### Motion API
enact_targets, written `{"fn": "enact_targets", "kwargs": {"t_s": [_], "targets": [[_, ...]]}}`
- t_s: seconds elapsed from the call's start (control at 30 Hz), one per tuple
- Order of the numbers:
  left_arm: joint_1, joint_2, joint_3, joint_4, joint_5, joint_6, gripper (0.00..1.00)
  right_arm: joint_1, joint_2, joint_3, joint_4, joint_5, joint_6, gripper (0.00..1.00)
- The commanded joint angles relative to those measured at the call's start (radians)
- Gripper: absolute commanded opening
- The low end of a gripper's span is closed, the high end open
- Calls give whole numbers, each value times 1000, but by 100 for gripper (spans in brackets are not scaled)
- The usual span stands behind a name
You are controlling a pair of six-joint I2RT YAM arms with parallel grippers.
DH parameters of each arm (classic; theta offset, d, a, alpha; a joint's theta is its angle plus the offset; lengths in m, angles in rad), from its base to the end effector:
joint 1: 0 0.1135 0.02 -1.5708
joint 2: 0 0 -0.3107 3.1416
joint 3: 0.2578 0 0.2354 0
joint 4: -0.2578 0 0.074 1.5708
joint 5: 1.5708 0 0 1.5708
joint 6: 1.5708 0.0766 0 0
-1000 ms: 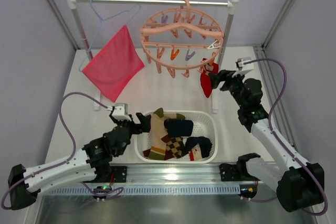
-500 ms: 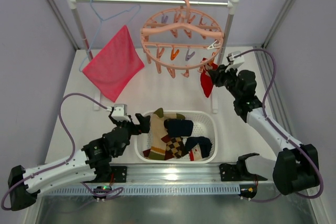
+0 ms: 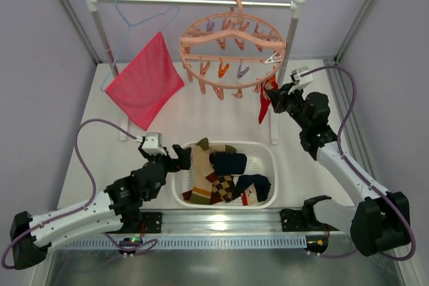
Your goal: Remove the socks clipped to the hanger
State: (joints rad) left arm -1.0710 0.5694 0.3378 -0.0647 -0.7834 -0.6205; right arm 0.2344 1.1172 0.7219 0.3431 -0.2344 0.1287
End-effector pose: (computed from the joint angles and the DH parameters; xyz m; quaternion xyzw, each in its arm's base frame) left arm 0.1032 -0.0762 0.2497 -0.0555 0.7748 -0.2081 0.5944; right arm 0.2539 0.0789 0.3528 -0.1184 0.7151 0.2069 0.6571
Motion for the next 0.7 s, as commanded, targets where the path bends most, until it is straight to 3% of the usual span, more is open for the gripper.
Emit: {"fn": "enact_targets", "kwargs": {"t_s": [0.0,0.27,0.67], "targets": [[5,18,10,32,-5,11,100,40,-71,-12,45,-5,29,4],[5,104,59,60,45,33,100,265,-77,28,2,133,-18,4],[5,142,32,282,188,143,100,488,42,120,68,190,58,4]]}}
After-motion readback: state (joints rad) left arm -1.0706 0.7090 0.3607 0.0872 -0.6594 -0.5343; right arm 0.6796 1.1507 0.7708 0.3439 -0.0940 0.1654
